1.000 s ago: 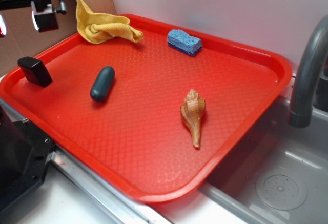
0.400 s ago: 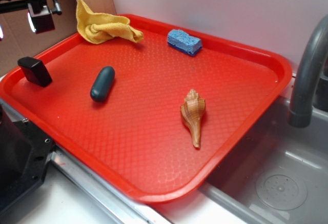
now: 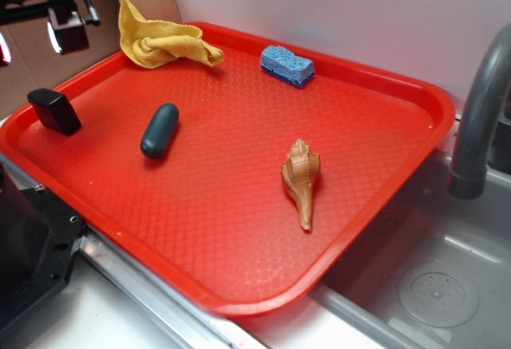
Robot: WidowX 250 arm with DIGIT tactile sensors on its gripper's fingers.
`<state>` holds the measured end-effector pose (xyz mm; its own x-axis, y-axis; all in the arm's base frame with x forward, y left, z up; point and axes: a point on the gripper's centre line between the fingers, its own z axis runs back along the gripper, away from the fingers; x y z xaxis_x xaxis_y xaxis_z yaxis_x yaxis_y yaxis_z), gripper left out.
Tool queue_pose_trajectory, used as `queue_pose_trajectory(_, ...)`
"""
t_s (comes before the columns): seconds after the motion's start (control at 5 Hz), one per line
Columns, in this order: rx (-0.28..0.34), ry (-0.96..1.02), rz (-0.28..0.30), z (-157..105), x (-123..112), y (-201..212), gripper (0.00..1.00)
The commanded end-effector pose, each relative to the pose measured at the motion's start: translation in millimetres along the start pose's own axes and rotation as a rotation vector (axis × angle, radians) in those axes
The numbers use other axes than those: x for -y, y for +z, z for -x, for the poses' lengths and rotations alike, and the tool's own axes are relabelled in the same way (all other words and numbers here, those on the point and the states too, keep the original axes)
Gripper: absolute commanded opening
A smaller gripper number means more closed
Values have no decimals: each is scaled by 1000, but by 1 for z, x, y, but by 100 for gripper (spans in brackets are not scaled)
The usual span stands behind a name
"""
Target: Grab the black box.
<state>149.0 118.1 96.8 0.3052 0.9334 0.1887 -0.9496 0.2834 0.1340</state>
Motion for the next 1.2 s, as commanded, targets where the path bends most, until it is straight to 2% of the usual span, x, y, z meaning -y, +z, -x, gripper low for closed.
queue_pose_trajectory(0.0, 53, 22, 17, -1, -8, -28, 100)
queue_pose_trajectory(0.2, -7, -20, 54, 2, -6, -48, 100)
queue_pose_trajectory(0.4, -27, -31, 52, 2, -1, -55, 100)
queue_pose_trajectory(0.6, -86, -60, 28, 10, -10, -58, 100)
queue_pose_trajectory(0.8, -112, -62, 2, 13, -15, -67, 100)
queue_pose_trajectory(1.0, -106, -60, -19, 10, -13, -71, 0)
